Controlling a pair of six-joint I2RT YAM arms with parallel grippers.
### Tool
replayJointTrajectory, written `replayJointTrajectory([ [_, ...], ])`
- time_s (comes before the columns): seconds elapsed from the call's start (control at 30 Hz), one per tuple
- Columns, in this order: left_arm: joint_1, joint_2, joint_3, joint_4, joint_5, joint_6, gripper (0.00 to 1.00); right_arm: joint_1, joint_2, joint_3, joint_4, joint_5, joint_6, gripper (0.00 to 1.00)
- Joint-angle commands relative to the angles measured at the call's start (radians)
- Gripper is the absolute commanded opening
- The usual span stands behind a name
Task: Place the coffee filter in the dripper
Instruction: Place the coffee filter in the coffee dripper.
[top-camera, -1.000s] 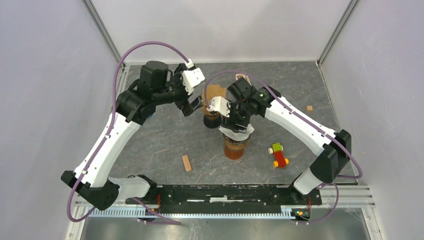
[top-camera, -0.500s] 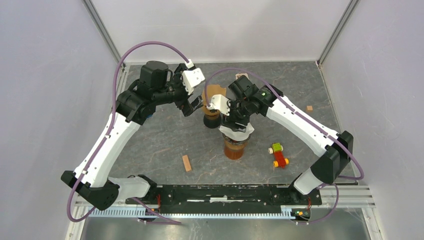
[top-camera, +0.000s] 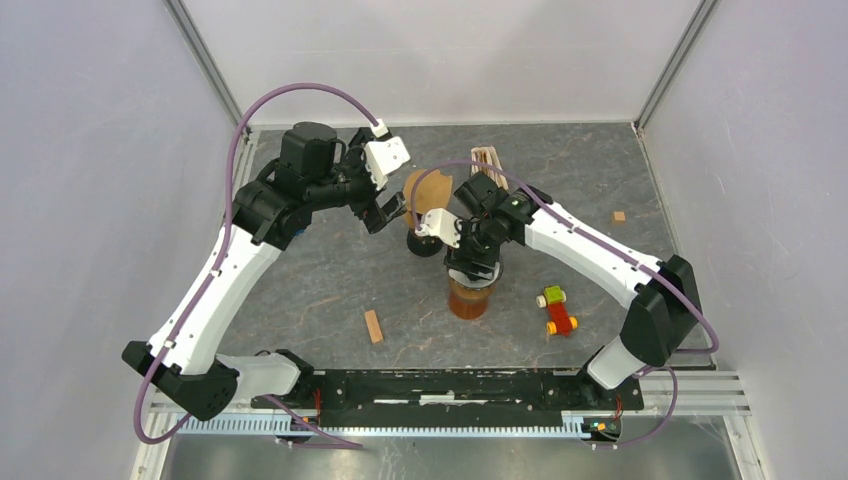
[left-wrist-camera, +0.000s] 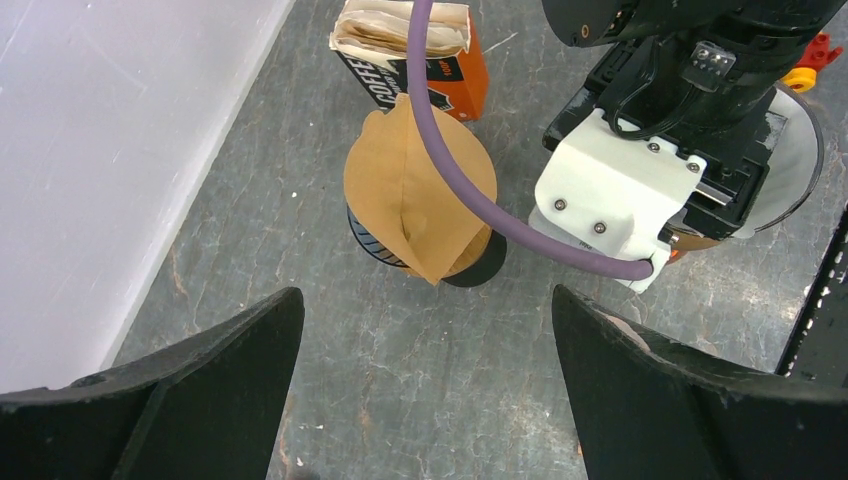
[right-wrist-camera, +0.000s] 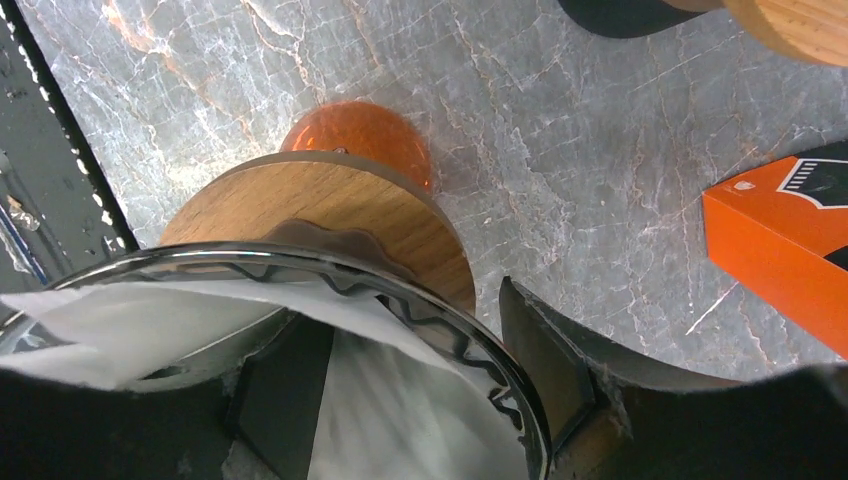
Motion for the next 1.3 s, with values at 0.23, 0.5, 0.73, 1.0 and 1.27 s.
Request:
replayJointTrajectory([
  [0.23,0.003,-0.016,-0.008,0.037,0.026,-0.017,1.0,0.0,-0.004,-0.048,0.069,0.025,0.028,0.67],
  [0.5,0.003,-0.017,-0.016,0.037,0.029,-0.012,1.0,-0.001,-0.029,-0.002,0.04,0.023,0.03,0.69],
  [0.73,0.003,-0.014,-0.022,0.043,0.038,-0.011,1.0,0.001,-0.064,0.05,0.017,0.031,0.041,0.72],
  [1.0,0.002,-0.015,-0.035,0.052,0.033,-0.01,1.0,0.0,-0.081,0.083,0.004,0.031,0.043,0.75],
  [1.27,0.003,-0.017,-0.098,0.089,0.18,-0.052,1.0,0.0,-0.109,0.084,0.025,0.033,0.047,0.75],
])
